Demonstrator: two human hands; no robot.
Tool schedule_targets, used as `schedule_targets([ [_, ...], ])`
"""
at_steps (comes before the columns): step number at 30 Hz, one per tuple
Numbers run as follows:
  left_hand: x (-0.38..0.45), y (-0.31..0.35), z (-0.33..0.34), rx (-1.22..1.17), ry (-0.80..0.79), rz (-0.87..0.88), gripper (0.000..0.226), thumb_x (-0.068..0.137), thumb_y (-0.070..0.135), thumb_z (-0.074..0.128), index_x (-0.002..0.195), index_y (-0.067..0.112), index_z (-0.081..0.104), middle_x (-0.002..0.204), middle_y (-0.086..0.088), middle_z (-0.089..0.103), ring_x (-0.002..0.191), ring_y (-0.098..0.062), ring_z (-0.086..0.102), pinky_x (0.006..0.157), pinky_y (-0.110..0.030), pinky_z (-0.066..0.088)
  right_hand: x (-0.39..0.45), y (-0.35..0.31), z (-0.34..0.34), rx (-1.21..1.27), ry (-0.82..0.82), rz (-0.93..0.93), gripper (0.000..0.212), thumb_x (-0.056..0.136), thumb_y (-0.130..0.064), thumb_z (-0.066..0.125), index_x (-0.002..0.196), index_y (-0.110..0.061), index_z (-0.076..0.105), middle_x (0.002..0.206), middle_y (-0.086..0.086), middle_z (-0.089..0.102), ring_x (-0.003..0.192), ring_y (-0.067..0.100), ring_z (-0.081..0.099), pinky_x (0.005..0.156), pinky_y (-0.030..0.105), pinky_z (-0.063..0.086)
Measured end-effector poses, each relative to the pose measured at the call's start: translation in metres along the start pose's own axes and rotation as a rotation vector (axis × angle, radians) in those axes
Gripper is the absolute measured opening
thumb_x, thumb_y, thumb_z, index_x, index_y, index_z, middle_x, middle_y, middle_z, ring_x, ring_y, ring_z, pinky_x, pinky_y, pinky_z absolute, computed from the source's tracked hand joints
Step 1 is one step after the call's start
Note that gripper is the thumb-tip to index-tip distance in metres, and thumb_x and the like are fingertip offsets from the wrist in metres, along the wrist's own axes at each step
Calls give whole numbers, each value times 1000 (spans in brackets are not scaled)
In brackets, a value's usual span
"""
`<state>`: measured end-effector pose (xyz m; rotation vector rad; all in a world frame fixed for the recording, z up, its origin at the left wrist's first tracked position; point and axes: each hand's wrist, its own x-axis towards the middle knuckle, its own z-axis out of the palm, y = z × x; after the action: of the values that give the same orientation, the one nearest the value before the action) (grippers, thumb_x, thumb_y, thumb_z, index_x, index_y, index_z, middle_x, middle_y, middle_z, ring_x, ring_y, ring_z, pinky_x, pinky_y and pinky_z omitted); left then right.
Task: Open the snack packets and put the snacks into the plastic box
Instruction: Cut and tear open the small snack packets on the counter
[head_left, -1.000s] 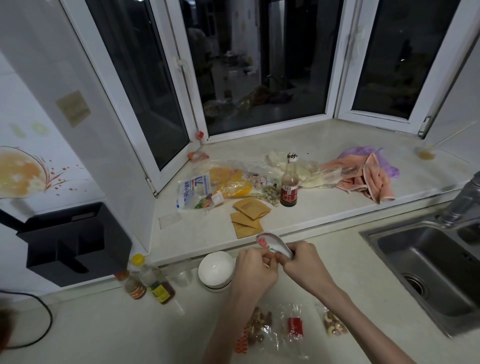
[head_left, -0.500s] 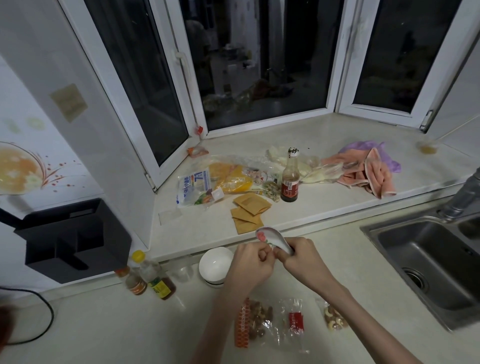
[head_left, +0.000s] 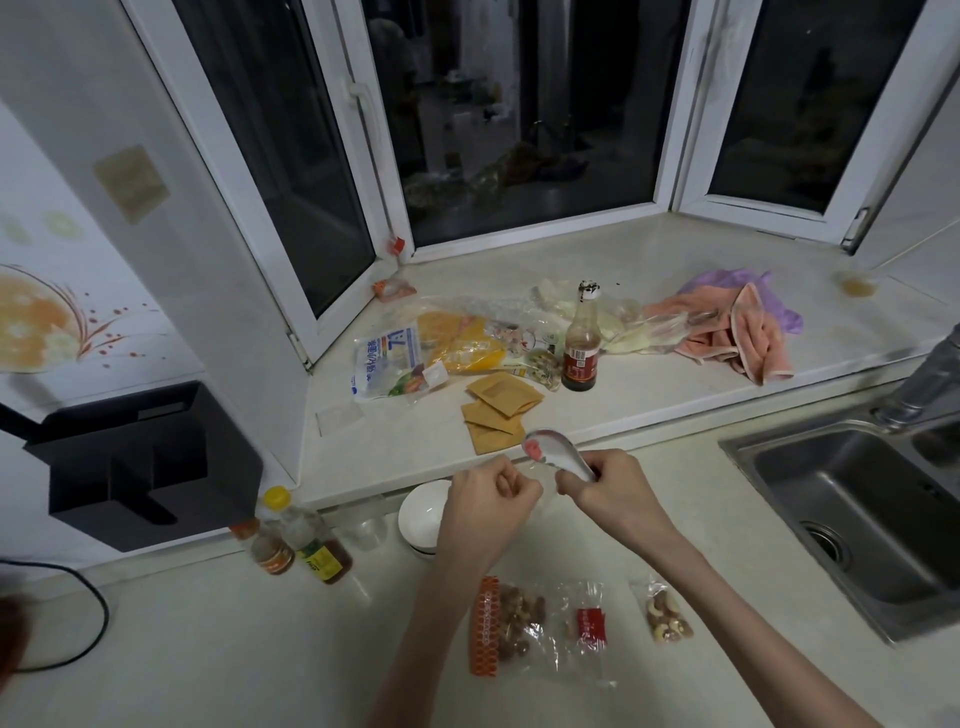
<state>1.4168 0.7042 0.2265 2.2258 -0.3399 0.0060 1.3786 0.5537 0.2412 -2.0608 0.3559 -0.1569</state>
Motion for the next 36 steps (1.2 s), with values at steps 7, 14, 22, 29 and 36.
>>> schedule_targets([
  [7,-6,-1,9,-68,-132,-49,30,75,40,56,102,43,41,93,18,58,82,-2,54,65,-28,43,-4,0,1,-29,-54,25,31,75,-12,61,44,-18,56,33,-10,38,31,6,32,34,12,21],
  [14,-13,-15,0,-256,-281,13,44,74,24,51,96,62,56,103,31,63,100,10,56,83,-12,43,-14,11,1,-52,-61,121,22,72,-14,65,60,4,62,33,-8,34,31,7,28,35,16,22],
  [22,-38,-42,15,-194,-449,25,74,55,62,80,116,65,36,124,23,52,121,-3,48,102,-34,44,-26,14,18,-59,-53,193,26,77,-20,67,64,2,67,38,-9,33,31,6,27,36,16,21],
  [29,-47,-68,29,-288,-252,-34,52,61,57,77,105,46,54,104,22,63,107,-6,59,91,-39,52,-40,12,42,-78,-79,233,26,78,-26,68,61,-5,67,46,-3,44,35,5,35,37,16,25],
  [36,-49,-99,46,-235,-319,-63,46,61,67,69,100,51,52,89,25,68,83,1,66,78,-36,57,-56,27,60,-127,-68,290,37,79,-26,64,47,-13,53,35,-7,41,32,7,34,36,14,25],
])
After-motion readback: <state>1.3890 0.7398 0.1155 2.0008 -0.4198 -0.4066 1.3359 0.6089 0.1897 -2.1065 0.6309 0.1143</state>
